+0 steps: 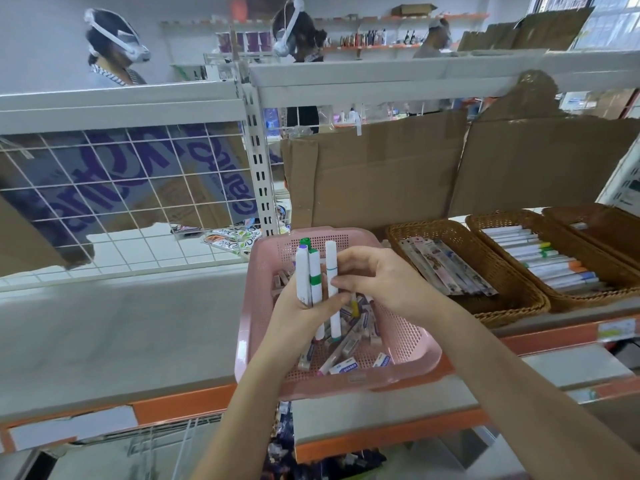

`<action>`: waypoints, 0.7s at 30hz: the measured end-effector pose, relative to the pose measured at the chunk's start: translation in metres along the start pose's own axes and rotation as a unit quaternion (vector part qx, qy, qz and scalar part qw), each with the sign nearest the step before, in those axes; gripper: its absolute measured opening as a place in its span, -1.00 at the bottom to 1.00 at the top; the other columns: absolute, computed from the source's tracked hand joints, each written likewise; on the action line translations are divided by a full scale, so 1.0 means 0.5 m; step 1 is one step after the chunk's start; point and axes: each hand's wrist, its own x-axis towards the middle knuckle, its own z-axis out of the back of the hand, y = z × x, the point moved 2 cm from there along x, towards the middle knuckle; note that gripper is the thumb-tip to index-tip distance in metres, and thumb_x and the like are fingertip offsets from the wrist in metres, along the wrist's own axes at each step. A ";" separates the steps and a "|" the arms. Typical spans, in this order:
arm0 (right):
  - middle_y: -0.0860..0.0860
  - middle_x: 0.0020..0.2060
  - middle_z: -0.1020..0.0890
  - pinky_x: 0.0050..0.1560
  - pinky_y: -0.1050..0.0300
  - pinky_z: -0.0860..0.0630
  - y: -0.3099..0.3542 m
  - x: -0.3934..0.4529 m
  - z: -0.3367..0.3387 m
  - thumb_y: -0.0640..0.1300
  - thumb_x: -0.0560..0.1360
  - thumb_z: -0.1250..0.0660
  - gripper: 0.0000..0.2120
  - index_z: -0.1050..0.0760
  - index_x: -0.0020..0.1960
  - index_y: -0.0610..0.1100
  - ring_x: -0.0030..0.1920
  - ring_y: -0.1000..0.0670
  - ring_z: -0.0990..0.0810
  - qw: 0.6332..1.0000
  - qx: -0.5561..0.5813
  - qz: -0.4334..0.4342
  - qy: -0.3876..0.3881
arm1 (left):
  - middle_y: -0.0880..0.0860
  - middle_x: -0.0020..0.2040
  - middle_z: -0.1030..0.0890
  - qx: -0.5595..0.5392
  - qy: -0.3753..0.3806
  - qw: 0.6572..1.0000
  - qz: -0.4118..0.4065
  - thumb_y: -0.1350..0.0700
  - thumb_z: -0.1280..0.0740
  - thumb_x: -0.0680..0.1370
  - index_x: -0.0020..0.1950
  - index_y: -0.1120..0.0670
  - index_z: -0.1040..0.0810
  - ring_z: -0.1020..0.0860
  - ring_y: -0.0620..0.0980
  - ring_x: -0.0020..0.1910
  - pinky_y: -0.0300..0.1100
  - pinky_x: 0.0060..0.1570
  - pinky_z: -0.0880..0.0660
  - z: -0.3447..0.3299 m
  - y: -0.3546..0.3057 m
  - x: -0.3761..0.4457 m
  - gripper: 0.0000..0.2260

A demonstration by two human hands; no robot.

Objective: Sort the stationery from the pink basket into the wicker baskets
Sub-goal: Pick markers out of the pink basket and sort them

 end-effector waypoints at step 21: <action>0.01 0.04 -0.55 0.03 0.23 -0.39 -0.105 -0.067 -0.025 -0.09 0.59 -0.22 -0.82 -0.52 0.12 -0.11 0.05 0.05 -0.49 0.891 -0.447 0.004 -0.076 | -0.03 -0.31 -0.39 0.166 -0.152 0.974 -0.013 0.17 -0.28 0.55 -0.08 0.08 -0.37 -0.35 -0.24 -0.40 -0.38 -0.43 -0.29 0.002 0.034 0.009 -0.92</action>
